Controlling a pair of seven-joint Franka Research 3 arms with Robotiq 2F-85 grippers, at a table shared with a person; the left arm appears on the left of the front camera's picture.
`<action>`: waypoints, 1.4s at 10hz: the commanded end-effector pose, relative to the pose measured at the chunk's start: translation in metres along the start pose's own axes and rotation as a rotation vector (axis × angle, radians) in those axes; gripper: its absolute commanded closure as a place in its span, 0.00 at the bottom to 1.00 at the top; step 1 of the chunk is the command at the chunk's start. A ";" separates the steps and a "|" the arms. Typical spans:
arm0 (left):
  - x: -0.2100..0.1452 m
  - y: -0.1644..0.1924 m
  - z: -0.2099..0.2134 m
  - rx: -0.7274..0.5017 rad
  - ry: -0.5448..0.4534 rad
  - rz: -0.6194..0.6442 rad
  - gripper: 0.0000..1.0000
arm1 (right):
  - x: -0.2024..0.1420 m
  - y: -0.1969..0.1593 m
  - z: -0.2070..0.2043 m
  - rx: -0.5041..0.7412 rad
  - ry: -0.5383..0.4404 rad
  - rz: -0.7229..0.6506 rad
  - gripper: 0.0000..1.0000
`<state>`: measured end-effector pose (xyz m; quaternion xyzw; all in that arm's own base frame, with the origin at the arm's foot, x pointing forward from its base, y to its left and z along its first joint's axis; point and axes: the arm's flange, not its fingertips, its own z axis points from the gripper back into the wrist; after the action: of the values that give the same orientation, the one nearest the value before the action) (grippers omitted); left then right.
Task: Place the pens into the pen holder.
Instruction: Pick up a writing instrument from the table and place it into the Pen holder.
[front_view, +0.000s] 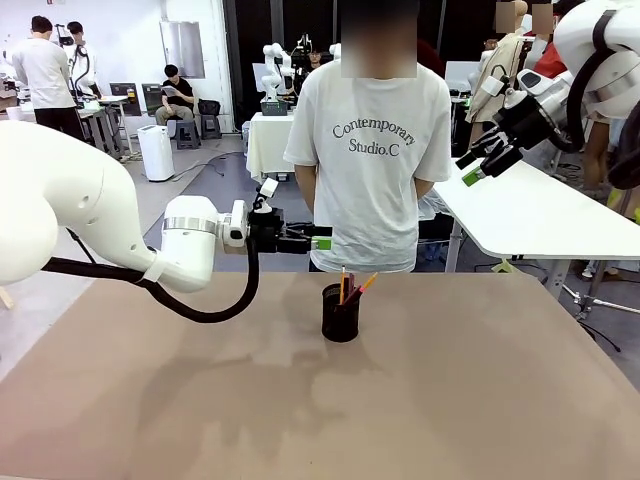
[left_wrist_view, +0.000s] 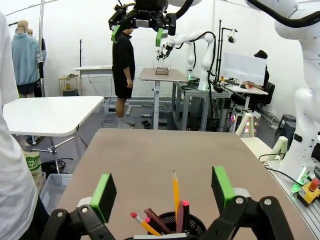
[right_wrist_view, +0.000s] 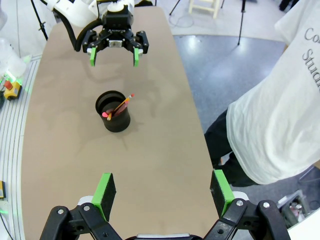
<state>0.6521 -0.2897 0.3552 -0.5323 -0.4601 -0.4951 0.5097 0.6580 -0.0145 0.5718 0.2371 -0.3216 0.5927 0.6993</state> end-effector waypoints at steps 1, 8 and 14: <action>0.000 0.000 0.001 -0.005 -0.004 -0.020 0.00 | 0.002 0.000 0.001 -0.010 0.006 0.016 0.00; 0.057 0.002 0.070 -0.148 0.300 -0.121 0.00 | 0.002 0.000 0.001 -0.010 0.006 0.016 0.00; 0.107 0.006 0.116 -0.151 0.600 -0.196 0.00 | 0.002 0.000 0.001 -0.010 0.006 0.016 0.00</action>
<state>0.6713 -0.1786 0.4549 -0.3771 -0.3181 -0.6959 0.5219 0.6581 -0.0146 0.5718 0.2371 -0.3217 0.5926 0.6994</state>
